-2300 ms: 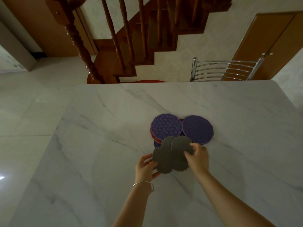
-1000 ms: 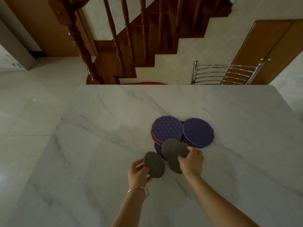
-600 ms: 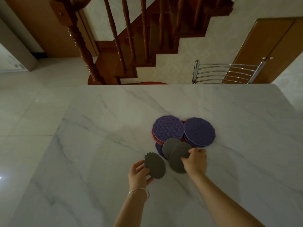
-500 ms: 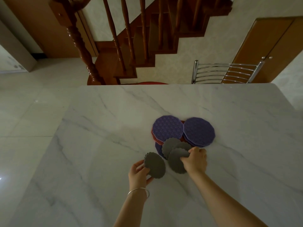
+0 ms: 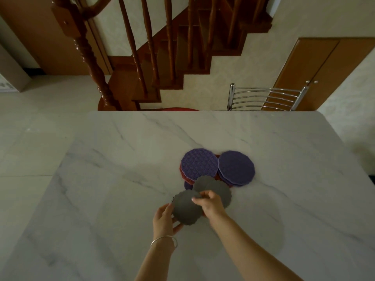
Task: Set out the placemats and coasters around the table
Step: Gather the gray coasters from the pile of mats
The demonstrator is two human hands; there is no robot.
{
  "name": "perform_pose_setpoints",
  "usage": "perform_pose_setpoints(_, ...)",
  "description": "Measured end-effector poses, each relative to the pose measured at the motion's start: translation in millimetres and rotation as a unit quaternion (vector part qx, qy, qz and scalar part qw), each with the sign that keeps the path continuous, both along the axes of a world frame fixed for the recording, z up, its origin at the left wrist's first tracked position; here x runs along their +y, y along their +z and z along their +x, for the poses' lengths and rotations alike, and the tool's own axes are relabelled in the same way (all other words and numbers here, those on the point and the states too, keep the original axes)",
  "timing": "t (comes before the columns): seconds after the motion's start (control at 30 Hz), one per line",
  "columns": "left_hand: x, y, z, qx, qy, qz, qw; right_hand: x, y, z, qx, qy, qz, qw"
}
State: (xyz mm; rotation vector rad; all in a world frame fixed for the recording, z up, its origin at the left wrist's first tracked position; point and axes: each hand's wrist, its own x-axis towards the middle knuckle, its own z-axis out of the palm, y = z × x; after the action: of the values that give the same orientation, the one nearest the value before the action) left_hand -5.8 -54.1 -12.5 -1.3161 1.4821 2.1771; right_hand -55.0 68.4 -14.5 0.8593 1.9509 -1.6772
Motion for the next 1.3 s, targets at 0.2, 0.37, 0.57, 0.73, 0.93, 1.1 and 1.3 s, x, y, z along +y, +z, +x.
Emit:
perform_pose_setpoints(0.2, 2, 2, -1, 0.024, -0.04, -0.038, 0.998, 7, -11, 7, 0.087, 0.122, 0.234, 0.961)
perform_pose_setpoints(0.37, -2, -2, -2, 0.017, -0.03, -0.042, 0.999, 47, -11, -8, 0.101, 0.122, 0.4, 0.903)
perform_pose_setpoints(0.57, -11, -5, 0, 0.013, -0.023, -0.027, 0.999, 64, -21, -19, 0.084, 0.145, 0.388, 0.906)
perform_pose_setpoints(0.73, -12, -6, -1, 0.013, -0.021, -0.009, 1.0, 67, -24, -22, 0.095, 0.126, 0.374, 0.914)
perform_pose_setpoints(0.93, -15, -2, -3, 0.015, -0.028, -0.011, 0.999, 65, -16, -12, 0.195, 0.006, 0.242, 0.95)
perform_pose_setpoints(1.1, -16, -1, -5, 0.009, -0.023, 0.0, 1.0, 31, -4, -4, 0.158, -0.088, 0.036, 0.983)
perform_pose_setpoints(1.3, -15, -1, -5, 0.029, -0.049, -0.019, 0.998, -9, -24, 8, 0.063, -0.003, -0.016, 0.998)
